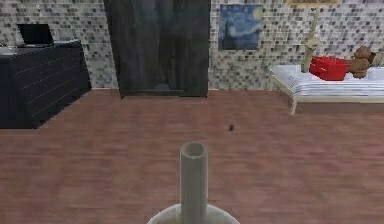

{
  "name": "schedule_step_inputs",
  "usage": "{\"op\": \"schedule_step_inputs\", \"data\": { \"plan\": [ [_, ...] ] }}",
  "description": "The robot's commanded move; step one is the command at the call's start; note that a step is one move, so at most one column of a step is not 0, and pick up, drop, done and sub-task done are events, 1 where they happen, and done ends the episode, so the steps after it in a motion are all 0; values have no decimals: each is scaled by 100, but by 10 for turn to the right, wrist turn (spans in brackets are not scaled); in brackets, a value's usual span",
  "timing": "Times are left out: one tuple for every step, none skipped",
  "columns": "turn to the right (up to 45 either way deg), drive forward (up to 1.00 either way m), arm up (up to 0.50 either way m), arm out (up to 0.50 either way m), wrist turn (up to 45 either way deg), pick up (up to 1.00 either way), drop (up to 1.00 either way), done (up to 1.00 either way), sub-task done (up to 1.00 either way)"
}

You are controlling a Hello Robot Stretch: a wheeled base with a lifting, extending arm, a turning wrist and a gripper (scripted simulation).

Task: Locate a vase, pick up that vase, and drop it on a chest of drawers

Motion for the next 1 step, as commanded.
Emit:
{"op": "schedule_step_inputs", "data": {
  "plan": [
    [-270, 0, 0, 0, 0, 0, 0, 0, 0]
  ]
}}
